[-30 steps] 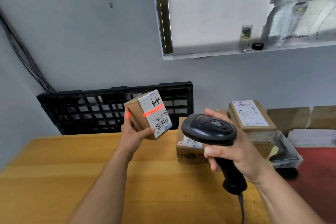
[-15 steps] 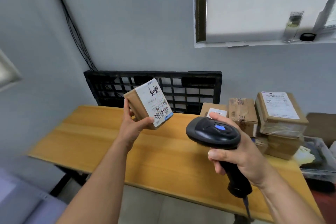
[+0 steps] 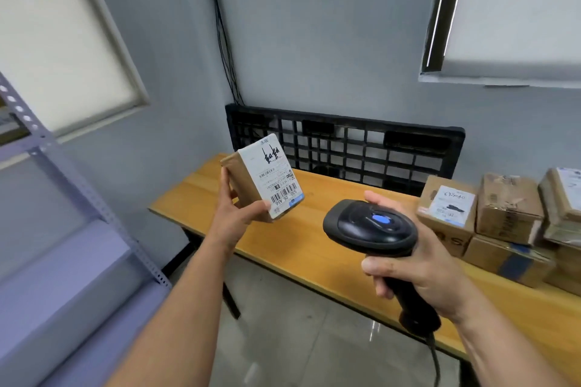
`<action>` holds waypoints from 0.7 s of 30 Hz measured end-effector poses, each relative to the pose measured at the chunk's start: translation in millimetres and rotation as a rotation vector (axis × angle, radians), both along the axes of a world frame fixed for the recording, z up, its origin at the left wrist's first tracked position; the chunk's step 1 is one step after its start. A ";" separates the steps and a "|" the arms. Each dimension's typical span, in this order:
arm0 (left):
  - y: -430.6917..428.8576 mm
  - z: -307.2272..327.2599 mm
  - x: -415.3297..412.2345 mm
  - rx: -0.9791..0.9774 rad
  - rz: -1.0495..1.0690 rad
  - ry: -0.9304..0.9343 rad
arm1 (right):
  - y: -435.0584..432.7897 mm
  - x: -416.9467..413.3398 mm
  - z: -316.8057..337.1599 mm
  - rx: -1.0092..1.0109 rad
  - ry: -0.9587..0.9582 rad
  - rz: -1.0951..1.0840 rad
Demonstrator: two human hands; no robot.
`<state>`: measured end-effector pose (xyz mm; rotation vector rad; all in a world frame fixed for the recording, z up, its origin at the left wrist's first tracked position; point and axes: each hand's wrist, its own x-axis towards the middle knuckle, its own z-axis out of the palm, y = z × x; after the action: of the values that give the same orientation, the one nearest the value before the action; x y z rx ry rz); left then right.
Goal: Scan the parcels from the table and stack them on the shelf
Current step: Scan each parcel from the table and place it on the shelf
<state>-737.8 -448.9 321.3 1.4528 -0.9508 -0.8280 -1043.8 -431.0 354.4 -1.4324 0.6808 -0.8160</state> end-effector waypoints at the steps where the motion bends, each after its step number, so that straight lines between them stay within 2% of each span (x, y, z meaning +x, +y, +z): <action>1: 12.5 0.1 12.2 0.000 0.020 0.003 | 8.1 11.1 1.6 0.005 -0.004 0.018; 12: 197.7 1.1 143.8 -0.072 0.247 0.125 | 122.5 158.0 10.2 -0.063 0.038 0.164; 21: 327.6 0.8 222.1 -0.104 0.434 0.095 | 199.1 261.4 8.7 -0.030 0.017 0.368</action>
<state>-515.7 -121.3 322.1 1.4444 -0.5666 -0.5137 -782.4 -231.9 363.1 -1.5344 0.4011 -0.5277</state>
